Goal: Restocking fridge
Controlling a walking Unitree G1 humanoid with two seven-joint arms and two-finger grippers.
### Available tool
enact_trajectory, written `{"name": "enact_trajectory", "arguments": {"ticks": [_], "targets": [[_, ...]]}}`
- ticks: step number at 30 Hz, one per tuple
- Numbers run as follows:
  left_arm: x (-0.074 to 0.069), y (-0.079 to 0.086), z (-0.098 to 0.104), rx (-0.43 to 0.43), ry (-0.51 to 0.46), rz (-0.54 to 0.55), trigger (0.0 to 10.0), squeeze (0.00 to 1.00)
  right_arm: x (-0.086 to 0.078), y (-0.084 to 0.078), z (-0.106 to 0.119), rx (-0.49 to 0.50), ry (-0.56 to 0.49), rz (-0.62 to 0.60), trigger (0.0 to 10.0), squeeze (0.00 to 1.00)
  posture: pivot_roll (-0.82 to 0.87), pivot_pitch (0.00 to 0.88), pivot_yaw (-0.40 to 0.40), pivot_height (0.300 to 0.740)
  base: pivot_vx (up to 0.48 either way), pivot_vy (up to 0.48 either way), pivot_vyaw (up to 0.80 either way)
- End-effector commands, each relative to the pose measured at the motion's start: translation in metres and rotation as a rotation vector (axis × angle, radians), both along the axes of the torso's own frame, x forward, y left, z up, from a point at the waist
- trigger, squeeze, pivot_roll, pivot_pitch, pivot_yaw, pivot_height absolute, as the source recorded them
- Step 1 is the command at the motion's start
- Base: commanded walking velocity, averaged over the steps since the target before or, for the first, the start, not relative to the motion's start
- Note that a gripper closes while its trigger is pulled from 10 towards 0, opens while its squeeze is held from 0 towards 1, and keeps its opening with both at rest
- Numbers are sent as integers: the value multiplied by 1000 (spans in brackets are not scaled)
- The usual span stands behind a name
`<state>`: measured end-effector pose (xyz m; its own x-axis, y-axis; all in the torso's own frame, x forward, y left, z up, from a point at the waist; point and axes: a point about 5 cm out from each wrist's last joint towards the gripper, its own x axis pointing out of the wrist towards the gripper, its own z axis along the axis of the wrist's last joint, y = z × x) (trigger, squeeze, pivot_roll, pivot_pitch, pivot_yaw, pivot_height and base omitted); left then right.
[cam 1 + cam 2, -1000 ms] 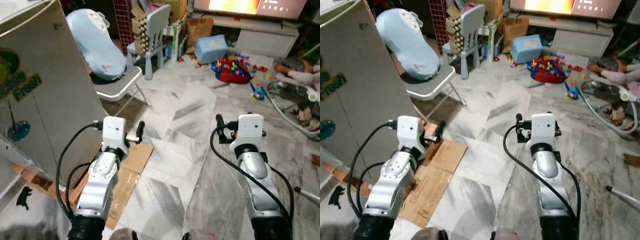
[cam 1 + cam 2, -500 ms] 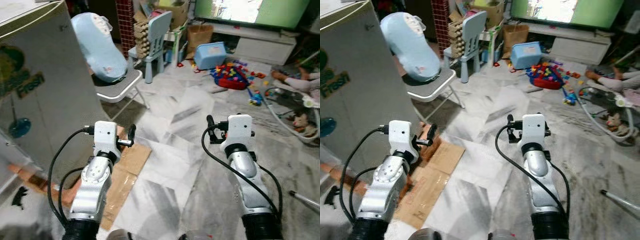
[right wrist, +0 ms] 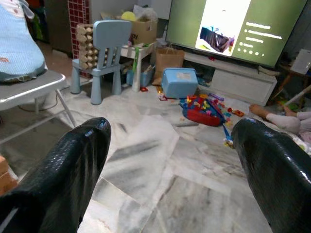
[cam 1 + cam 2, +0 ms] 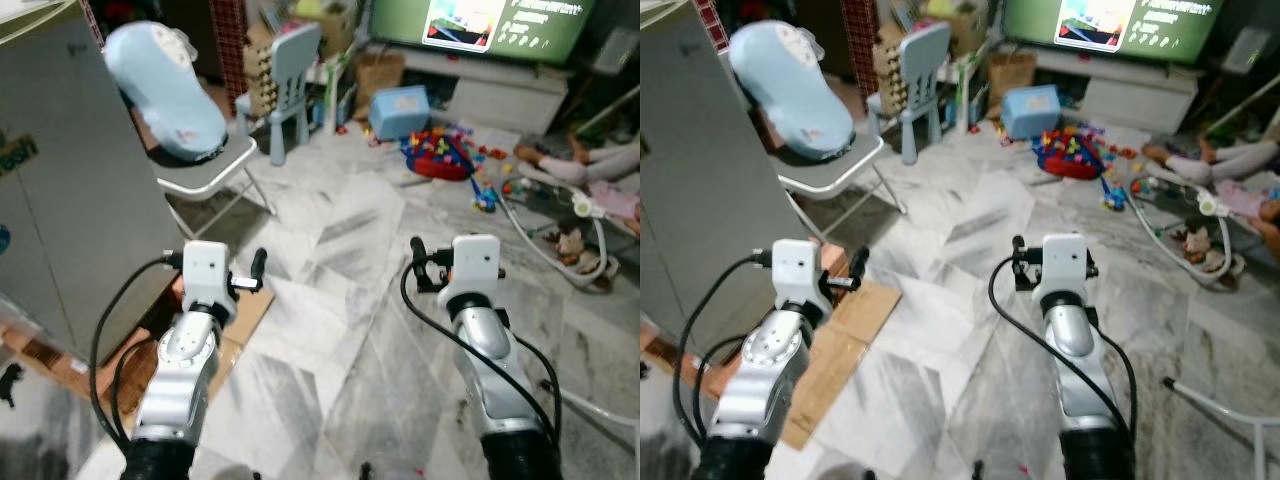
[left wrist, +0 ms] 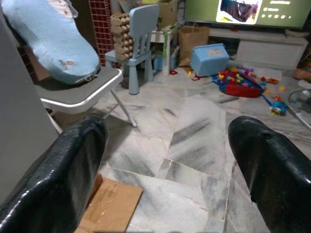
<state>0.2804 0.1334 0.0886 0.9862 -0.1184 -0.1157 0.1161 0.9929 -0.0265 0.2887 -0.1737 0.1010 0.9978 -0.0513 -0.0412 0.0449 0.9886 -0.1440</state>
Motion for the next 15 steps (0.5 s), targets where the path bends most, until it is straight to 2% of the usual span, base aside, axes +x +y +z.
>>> {"name": "enact_trajectory", "arguments": {"ticks": [1,7,10,15], "targets": [[1,0,3,3,-16,2,10000,0,1,-3,1,5,-2,-11,10000,0,-27,29,17,740,0,0,0],[1,4,5,6,-28,2,10000,0,1,-3,1,5,-2,-5,10000,0,-23,29,10,740,0,0,0],[-1,7,4,5,-24,4,10000,0,3,-1,2,10,-2,7,10000,0,-24,32,7,740,318,0,0],[-2,4,3,-3,-27,-2,10000,0,3,-2,1,8,0,9,10000,0,-27,28,6,740,480,0,0]]}}
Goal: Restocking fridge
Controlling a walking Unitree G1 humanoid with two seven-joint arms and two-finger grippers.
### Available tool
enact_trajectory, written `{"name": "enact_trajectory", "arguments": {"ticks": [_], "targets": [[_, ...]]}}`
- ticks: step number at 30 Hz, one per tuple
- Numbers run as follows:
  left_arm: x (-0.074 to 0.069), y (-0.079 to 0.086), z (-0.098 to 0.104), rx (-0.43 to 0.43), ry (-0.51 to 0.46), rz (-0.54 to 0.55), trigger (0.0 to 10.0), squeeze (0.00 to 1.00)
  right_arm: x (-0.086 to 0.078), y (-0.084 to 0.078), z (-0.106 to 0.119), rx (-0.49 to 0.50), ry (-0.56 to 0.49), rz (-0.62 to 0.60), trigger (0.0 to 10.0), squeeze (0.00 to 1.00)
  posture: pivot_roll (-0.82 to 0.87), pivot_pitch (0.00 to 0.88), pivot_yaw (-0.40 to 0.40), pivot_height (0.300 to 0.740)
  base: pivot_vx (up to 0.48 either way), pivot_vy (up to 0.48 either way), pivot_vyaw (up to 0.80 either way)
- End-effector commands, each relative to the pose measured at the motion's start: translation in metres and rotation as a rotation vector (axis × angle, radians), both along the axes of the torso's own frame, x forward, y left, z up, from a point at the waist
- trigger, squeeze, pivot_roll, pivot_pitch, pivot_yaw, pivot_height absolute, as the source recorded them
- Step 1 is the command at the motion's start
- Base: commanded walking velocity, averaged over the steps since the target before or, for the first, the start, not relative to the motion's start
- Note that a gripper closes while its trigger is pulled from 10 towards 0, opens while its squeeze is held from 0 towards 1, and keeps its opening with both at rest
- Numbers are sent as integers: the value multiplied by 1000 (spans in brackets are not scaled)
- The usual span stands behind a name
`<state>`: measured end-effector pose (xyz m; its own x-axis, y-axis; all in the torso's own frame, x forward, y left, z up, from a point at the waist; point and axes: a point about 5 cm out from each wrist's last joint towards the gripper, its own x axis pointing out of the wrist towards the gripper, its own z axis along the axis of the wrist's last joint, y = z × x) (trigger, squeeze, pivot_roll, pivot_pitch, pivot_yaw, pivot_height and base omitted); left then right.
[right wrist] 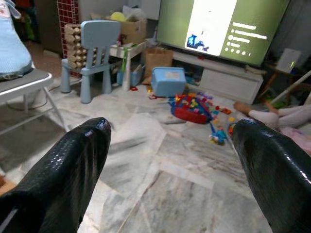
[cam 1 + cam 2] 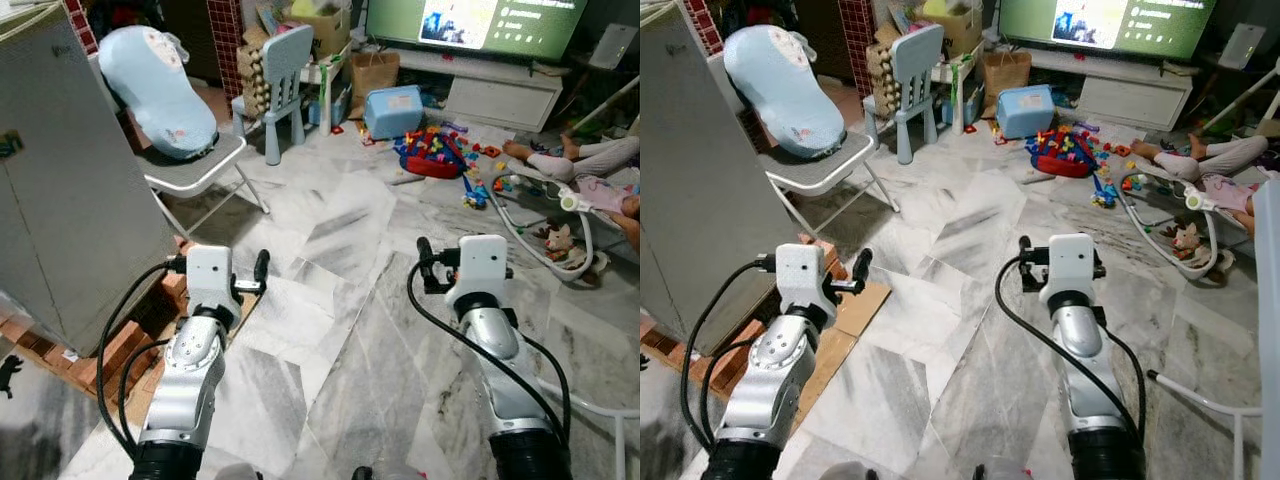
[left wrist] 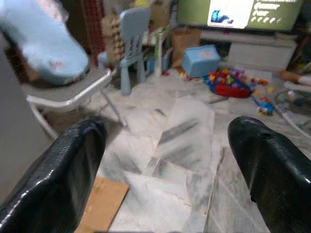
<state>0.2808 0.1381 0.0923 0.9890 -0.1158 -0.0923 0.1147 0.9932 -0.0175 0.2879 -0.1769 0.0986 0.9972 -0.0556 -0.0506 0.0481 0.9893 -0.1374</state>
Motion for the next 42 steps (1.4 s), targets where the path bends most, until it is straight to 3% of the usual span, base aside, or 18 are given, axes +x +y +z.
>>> {"name": "enact_trajectory", "arguments": {"ticks": [1,31,36,38,42], "targets": [[-2,-1,0,-12,-4,-7,10000,0,3,1,4,0,-9,14,10000,0,-27,28,6,740,480,0,0],[-2,-6,1,-24,-7,-29,10000,0,4,1,4,11,-8,3,10000,0,-29,42,11,740,480,0,0],[-2,-9,0,-15,-1,-16,10000,0,4,0,2,19,5,-5,10000,0,-30,41,11,740,0,0,-683],[-3,-12,3,-58,-18,-64,10000,0,5,2,2,20,5,-4,10000,0,-32,43,10,740,0,0,-800],[-3,-15,3,-63,-21,-82,10000,0,5,3,2,21,5,-1,10000,0,-32,42,8,740,293,0,-800]]}}
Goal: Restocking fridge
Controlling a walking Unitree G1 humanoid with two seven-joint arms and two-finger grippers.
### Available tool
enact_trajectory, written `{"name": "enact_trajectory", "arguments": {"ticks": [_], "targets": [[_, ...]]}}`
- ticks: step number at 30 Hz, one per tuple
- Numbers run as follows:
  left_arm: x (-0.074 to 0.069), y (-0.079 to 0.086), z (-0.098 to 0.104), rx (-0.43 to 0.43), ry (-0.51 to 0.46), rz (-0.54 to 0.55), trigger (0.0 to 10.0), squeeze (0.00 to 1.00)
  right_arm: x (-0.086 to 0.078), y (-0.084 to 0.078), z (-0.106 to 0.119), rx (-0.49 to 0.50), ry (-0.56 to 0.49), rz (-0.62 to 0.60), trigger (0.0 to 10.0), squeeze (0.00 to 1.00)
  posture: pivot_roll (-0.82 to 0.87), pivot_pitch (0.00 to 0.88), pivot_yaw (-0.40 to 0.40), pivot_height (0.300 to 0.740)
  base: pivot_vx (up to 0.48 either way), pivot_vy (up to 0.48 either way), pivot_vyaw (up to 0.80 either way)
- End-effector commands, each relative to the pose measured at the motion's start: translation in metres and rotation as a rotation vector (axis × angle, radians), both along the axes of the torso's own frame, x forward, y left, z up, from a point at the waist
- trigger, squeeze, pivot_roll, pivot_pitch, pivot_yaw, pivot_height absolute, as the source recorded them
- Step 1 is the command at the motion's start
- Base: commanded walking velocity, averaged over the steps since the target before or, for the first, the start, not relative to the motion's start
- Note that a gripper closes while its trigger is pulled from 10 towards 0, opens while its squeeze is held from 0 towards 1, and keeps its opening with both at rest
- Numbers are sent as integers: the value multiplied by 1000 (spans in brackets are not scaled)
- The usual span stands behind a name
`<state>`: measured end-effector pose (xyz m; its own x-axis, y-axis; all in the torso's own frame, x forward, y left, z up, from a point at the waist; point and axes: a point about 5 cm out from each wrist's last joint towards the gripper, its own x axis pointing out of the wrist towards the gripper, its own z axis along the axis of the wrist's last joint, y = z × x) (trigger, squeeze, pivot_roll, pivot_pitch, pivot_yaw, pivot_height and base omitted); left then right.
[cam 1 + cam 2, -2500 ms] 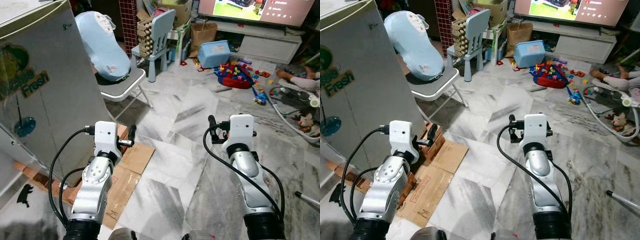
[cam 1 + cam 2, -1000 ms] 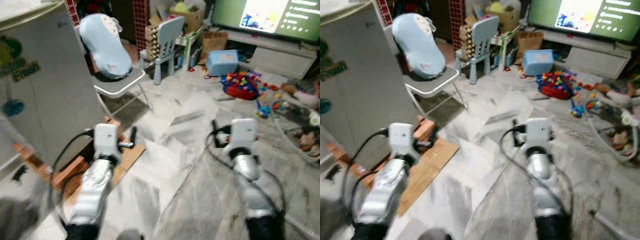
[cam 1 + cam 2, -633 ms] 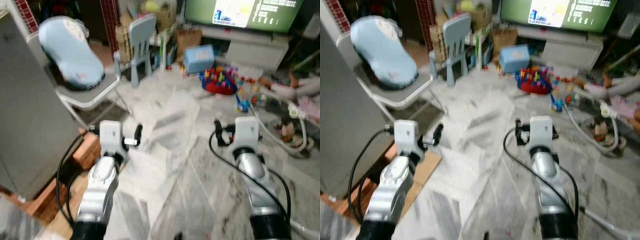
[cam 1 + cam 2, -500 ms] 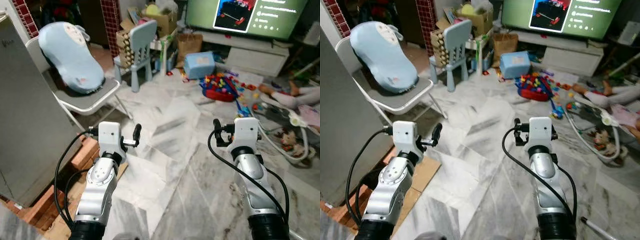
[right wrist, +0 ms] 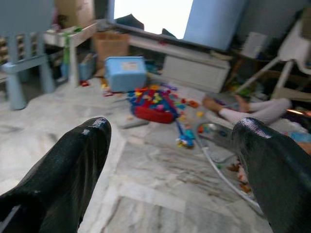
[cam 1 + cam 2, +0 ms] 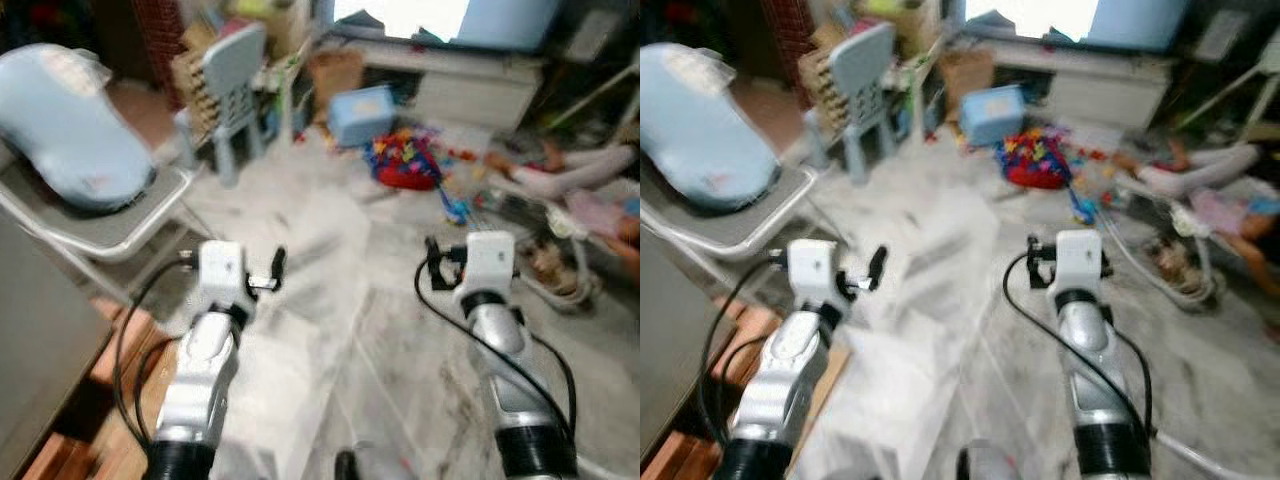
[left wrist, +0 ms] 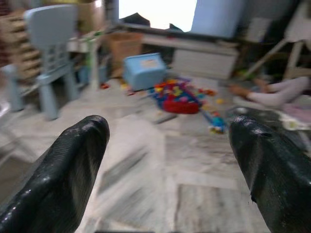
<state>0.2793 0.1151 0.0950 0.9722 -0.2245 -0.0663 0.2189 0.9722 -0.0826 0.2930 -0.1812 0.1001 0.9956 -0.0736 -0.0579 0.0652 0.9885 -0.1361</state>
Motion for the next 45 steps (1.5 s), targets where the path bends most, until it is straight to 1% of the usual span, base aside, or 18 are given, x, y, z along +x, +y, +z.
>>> {"name": "enact_trajectory", "arguments": {"ticks": [1,7,14,29,41,45], "targets": [[-2,8,0,7,-6,23,10000,0,0,8,1,19,-2,20,10000,0,-32,42,8,740,296,0,-800],[-2,7,0,4,-4,18,10000,0,0,7,1,18,-1,20,10000,0,-35,42,8,740,280,0,-800],[-2,6,1,3,-9,0,10000,0,0,9,2,20,-5,23,10000,0,-37,38,12,740,298,0,-800],[-3,5,0,5,2,2,10000,0,-1,10,2,22,-7,19,10000,0,-37,49,15,740,317,0,-800],[-1,6,0,8,10,1,10000,0,-3,12,2,27,-9,13,10000,0,-44,57,22,740,0,0,-800],[0,7,-1,13,18,20,10000,0,-4,14,1,34,-5,26,10000,0,-44,57,22,740,0,0,-800]]}}
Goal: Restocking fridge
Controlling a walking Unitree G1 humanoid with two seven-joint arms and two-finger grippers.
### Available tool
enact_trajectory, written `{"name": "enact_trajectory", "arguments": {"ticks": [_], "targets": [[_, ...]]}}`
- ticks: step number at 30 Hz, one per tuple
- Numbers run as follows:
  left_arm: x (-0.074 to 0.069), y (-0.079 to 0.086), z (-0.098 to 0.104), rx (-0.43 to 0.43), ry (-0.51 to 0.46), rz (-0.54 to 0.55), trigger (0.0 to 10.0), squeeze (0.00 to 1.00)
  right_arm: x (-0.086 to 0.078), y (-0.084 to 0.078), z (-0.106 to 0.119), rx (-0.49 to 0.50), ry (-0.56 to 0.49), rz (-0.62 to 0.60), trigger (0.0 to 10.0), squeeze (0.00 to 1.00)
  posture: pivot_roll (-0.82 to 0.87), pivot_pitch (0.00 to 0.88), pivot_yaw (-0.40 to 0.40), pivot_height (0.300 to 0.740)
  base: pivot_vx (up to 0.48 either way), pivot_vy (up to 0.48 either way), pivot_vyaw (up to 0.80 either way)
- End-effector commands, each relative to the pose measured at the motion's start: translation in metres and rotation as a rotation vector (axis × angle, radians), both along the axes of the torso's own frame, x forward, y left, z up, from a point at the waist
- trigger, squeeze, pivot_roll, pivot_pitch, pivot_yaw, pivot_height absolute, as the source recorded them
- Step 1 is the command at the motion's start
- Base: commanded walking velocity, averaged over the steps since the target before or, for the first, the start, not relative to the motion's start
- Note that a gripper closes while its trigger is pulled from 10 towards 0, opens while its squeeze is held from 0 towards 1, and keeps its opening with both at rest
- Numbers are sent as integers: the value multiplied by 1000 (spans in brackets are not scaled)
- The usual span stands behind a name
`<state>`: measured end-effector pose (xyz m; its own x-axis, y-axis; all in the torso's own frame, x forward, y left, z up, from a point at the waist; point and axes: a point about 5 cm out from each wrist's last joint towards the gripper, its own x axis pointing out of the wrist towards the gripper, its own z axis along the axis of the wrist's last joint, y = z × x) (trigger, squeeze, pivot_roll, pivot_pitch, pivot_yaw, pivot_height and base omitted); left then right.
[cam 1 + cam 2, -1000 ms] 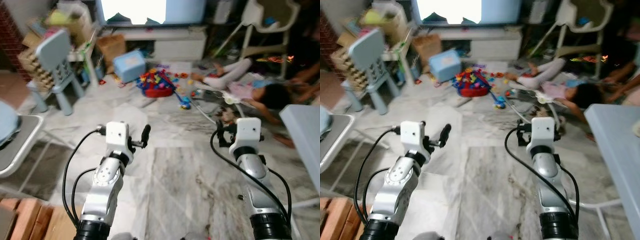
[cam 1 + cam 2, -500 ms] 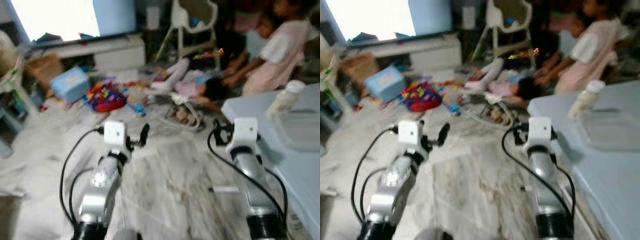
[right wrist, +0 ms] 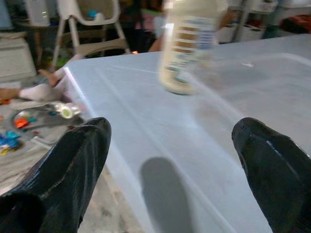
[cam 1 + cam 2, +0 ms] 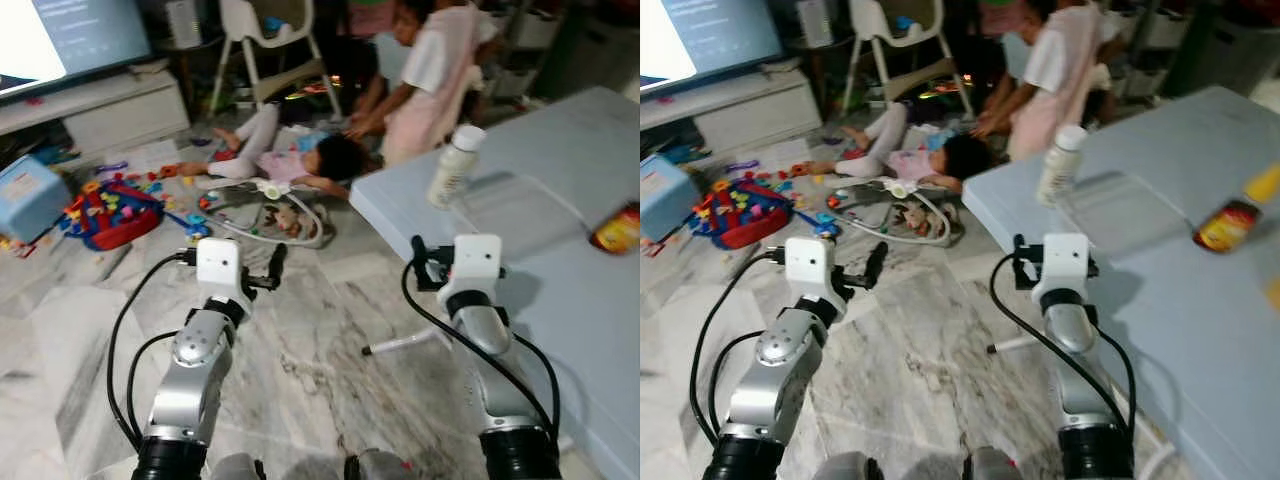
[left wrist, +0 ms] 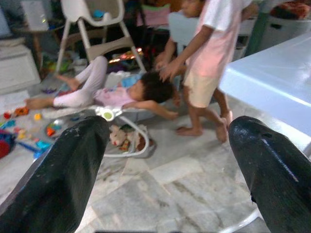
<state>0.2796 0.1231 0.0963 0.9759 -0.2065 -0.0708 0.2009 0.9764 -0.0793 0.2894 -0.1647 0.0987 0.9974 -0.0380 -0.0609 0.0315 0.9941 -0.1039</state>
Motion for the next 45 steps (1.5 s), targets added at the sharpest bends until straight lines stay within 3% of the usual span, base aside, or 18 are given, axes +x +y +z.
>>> {"name": "enact_trajectory", "arguments": {"ticks": [1,9,15,22,32,38,45], "targets": [[0,0,-2,10,16,7,10000,0,1,-2,2,0,-6,0,10000,0,-43,56,25,740,0,0,0],[1,0,-1,2,14,8,10000,0,-1,-3,8,-16,-41,-18,10000,0,-42,54,24,740,0,0,0],[1,-1,-1,8,13,-5,10000,0,-18,-25,14,-21,-76,-176,10000,0,-51,57,33,740,0,0,0],[4,-4,0,10,11,-38,10000,0,-24,-42,8,89,-50,-270,10000,0,-67,50,57,740,0,0,0],[6,-4,3,14,1,-56,10000,0,-11,-41,15,167,-73,-266,10000,0,-59,50,72,740,0,0,-80],[4,-3,2,15,3,-52,10000,0,-10,-29,14,136,-53,-235,10000,0,-51,55,69,740,0,0,0],[3,-3,2,15,3,-52,10000,0,-9,-28,13,139,-36,-252,10000,0,-52,59,69,740,0,0,0]]}}
